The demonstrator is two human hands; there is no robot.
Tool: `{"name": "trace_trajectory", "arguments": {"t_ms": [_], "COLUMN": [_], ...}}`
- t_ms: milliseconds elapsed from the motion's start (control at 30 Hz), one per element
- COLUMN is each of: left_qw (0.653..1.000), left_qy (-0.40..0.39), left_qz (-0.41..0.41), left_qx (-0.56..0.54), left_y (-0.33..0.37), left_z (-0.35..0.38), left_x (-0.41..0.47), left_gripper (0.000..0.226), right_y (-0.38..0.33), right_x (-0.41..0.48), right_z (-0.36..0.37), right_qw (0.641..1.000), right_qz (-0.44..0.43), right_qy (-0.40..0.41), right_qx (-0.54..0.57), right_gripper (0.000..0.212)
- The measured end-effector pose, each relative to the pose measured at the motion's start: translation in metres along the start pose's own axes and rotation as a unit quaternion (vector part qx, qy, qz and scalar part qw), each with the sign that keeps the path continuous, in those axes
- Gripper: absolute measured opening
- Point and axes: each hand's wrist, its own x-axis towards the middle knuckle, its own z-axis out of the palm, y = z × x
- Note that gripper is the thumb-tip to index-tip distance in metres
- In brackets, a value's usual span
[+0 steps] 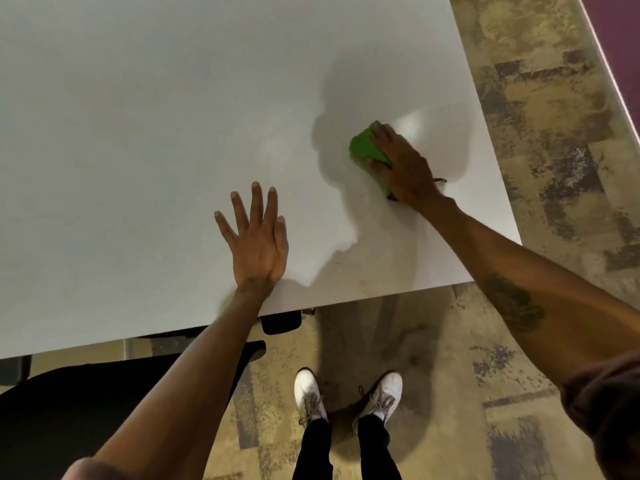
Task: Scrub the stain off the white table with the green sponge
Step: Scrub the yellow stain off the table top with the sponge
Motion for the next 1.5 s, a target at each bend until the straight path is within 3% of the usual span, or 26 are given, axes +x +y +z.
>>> {"name": "trace_trajectory", "arguments": {"t_ms": [267, 467, 733, 967, 1233, 1400, 1500], "left_qw": [1.000, 1.000, 0.999, 0.999, 0.999, 0.998, 0.998], "left_qy": [0.006, 0.010, 0.009, 0.017, 0.022, 0.040, 0.052], "left_qz": [0.008, 0.013, 0.016, 0.003, -0.003, 0.005, 0.004], "left_qx": [-0.011, -0.024, -0.042, -0.047, -0.038, -0.038, -0.030], "left_y": [0.000, -0.001, 0.001, 0.002, 0.005, 0.007, 0.008], "left_z": [-0.001, -0.003, -0.005, -0.002, -0.003, -0.003, -0.003], "left_x": [-0.004, -0.005, -0.008, -0.008, -0.009, -0.010, -0.009], "left_gripper": [0.055, 0.056, 0.059, 0.060, 0.054, 0.057, 0.054], "right_y": [-0.044, -0.055, -0.052, -0.049, -0.025, 0.023, 0.039], "right_x": [-0.067, -0.121, -0.180, -0.190, -0.199, -0.209, -0.209], "right_z": [0.040, 0.061, 0.077, 0.095, 0.080, 0.047, 0.030], "right_qw": [0.984, 0.931, 0.902, 0.878, 0.883, 0.887, 0.886], "right_qz": [-0.147, -0.323, -0.418, -0.422, -0.400, -0.403, -0.410], "right_qy": [-0.103, -0.165, -0.082, -0.089, -0.087, -0.027, -0.008], "right_qx": [-0.014, -0.037, -0.070, -0.208, -0.229, -0.223, -0.217], "right_gripper": [0.062, 0.047, 0.036, 0.058, 0.058, 0.038, 0.046]}}
